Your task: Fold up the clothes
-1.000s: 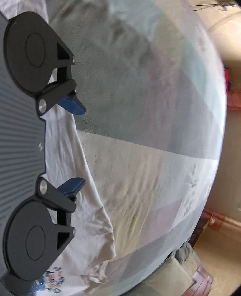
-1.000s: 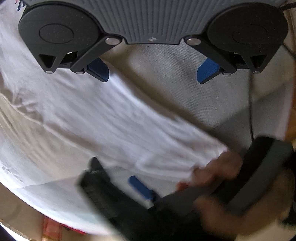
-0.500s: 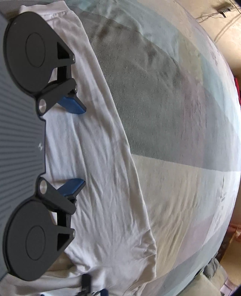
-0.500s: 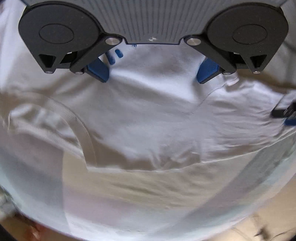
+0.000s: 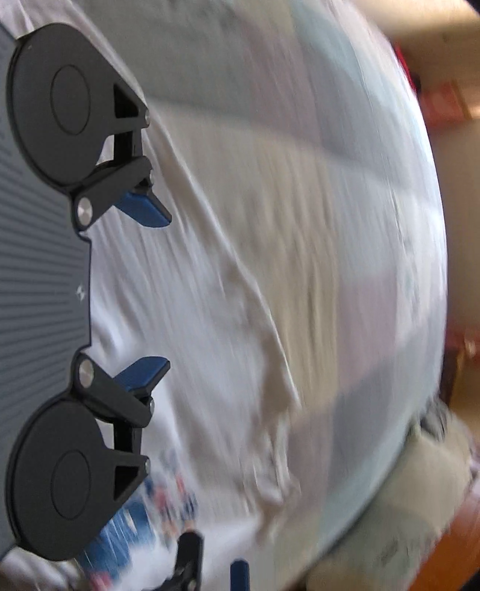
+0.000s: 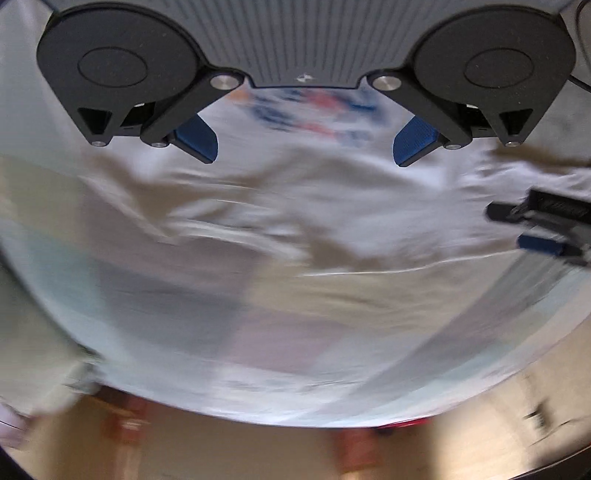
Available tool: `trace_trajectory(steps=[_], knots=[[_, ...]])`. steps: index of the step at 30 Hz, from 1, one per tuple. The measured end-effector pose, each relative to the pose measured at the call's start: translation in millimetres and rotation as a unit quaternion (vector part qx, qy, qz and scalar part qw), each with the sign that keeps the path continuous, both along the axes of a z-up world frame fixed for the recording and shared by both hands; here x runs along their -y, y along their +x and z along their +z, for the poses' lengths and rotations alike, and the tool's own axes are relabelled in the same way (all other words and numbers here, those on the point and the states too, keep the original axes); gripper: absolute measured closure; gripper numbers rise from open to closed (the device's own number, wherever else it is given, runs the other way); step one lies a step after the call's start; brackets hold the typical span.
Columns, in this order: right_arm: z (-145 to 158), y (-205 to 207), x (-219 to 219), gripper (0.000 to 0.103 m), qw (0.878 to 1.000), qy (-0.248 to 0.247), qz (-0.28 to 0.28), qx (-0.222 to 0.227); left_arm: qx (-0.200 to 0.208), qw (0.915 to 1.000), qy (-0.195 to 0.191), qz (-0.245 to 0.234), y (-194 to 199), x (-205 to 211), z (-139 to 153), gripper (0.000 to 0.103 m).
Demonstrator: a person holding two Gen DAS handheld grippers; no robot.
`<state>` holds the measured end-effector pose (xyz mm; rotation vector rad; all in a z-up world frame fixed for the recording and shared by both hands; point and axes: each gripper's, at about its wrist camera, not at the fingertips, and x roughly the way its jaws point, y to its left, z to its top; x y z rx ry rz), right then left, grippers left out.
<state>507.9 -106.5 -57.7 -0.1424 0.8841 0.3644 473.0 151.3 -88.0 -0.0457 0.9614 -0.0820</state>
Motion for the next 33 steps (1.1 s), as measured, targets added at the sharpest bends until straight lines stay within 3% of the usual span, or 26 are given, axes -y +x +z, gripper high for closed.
trace_trajectory(steps=[4, 8, 13, 19, 24, 30, 33], knots=[[-7, 9, 68, 0.000, 0.993, 0.039, -0.101, -0.041, -0.003, 0.9963, -0.067, -0.053, 18, 46, -8, 0.026], [-16, 8, 112, 0.000, 0.975, 0.129, -0.165, -0.080, -0.019, 0.9930, -0.084, -0.080, 22, 78, -21, 0.026], [-41, 2, 121, 0.000, 0.961, 0.188, -0.171, -0.111, -0.048, 0.9946, -0.052, -0.077, 16, 92, -39, 0.026], [-50, -7, 137, 0.000, 0.968, 0.158, -0.160, -0.110, -0.046, 0.9961, 0.001, -0.075, 7, 103, -40, 0.026], [-71, -27, 167, 0.000, 0.930, 0.261, -0.193, -0.174, -0.053, 0.9963, 0.021, -0.064, 13, 113, -44, 0.022], [-90, -34, 176, 0.000, 0.906, 0.347, -0.233, -0.067, -0.058, 0.9969, 0.025, -0.046, 16, 118, -45, 0.019], [-94, -36, 182, 0.000, 0.879, 0.392, -0.261, -0.075, -0.062, 0.9969, 0.028, -0.040, 18, 120, -46, 0.018]])
